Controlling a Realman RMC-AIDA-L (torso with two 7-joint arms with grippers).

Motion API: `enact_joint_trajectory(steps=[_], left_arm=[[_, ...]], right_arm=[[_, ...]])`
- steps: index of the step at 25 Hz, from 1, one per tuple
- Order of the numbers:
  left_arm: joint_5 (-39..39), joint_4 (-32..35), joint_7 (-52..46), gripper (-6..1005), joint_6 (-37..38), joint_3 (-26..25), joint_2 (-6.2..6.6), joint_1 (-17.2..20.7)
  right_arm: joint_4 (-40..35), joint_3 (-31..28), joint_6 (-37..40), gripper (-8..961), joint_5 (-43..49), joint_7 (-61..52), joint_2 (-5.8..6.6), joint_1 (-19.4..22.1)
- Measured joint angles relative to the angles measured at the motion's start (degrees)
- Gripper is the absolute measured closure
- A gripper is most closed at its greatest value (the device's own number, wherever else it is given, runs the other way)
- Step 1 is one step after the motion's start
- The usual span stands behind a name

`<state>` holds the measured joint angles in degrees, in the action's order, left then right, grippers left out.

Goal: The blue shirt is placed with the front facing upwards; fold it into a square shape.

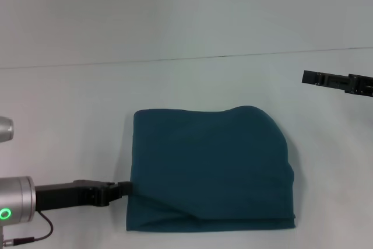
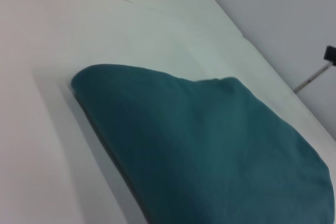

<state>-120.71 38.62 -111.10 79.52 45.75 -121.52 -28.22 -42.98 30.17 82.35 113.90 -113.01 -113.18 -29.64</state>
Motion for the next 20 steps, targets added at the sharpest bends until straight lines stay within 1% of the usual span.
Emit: enact_joint_trajectory(steps=[6,10,14,20], left_arm=[[-0.4,0.0,0.0,989,0.8,-0.2,-0.18,0.4],[-0.4,0.2,-0.3,982,2.3,-2.4,-0.07,0.4],[-0.5,0.7,-0.4,975,4.9,-4.7,0.49,0.5],[-0.5,1.7,0.0,861,5.4,-9.5,0.99,0.5]], right_arm=[[0.0,0.0,0.0,21,0.0,0.0,0.00,0.0],[0.1,0.0,0.0,21,0.2,0.1,0.00,0.0],[0.3,0.0,0.0,21,0.3,0.2,0.00,0.0],[0.1,-0.1,0.0,22,0.3,0.5,0.00,0.2]])
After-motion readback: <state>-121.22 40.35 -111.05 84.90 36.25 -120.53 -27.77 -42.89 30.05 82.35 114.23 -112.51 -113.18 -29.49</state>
